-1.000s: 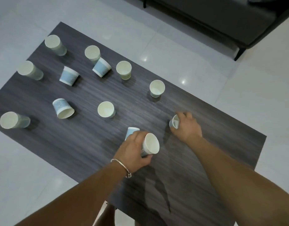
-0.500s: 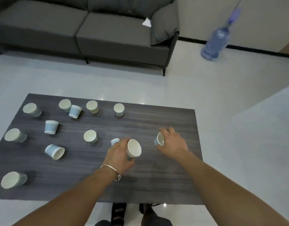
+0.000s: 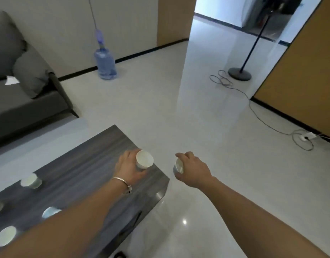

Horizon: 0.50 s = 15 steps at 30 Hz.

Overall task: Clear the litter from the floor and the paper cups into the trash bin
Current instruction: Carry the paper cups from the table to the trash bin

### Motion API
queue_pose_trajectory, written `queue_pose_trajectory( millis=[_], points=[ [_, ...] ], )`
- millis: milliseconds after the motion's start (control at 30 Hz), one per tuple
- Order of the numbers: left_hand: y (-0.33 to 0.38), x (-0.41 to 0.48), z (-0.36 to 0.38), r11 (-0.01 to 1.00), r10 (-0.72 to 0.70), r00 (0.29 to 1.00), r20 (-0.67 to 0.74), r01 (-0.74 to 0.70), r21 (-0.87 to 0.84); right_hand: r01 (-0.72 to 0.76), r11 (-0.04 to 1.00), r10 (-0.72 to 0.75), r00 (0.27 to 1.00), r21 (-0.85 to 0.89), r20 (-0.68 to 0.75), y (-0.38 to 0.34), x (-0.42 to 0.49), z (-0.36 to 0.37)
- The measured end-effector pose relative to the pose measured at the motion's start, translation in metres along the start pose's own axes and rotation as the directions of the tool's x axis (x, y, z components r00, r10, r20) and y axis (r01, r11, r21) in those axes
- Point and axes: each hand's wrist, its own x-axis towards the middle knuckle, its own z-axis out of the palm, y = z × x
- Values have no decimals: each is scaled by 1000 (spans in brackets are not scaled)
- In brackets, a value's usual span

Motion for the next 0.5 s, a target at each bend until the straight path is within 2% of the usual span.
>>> queue_pose_trajectory(
  millis=[133,267,367,500],
  points=[
    [119,12,68,987,155,982,110,-149,-64,-184,981,188,980,68,-60,115,-61,-26],
    [242,0,148,942,316,927,202,-281,-184,-378,918,391,913,123,-115,233,-141,-53],
    [326,-21,202,900,434,849,299,-396,-183,-518,840,539,831,159,-136,308,-205,-72],
    [420,-39,262,823,559,727,399,-544,-163,-635,739,672,716,225,-188,385,-265,-96]
  ],
)
